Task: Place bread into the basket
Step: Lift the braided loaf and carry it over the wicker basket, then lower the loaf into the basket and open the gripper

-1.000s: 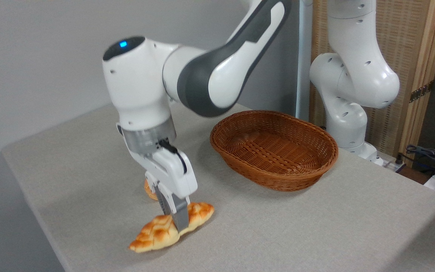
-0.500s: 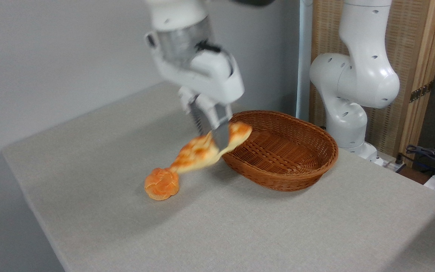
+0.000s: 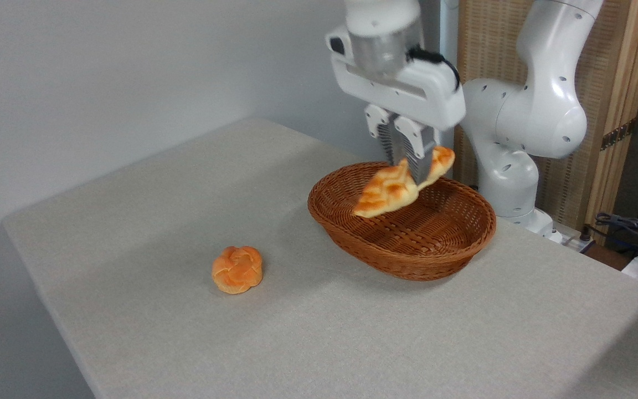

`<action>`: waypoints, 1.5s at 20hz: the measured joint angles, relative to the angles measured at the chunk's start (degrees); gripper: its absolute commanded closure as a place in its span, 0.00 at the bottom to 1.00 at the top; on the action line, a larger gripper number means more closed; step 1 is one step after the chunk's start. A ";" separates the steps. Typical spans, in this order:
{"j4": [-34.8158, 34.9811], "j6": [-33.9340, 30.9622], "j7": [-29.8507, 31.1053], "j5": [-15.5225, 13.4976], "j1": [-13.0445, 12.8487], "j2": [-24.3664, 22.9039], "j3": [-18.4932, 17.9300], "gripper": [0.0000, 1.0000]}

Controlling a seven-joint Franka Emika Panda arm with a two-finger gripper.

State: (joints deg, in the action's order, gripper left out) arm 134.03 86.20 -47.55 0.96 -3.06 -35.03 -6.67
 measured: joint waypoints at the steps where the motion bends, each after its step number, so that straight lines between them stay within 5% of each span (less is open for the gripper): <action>1: 2.49 0.01 0.01 -0.02 0.00 -0.88 0.00 0.71; 8: 8.24 1.70 3.77 -1.23 -0.14 -1.13 -0.01 0.67; 9: 8.64 2.74 3.79 -1.24 -0.17 -0.97 -0.01 0.61; 13: 10.20 5.83 3.80 -1.29 -0.42 -0.07 -0.01 0.09; 16: 10.68 6.49 3.80 -1.29 -0.58 0.71 0.00 0.00; 30: 10.71 6.50 3.80 -1.28 -0.58 0.94 0.01 0.00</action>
State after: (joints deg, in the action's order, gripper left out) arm 144.74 92.69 -43.75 -0.32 -3.64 -34.09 -6.66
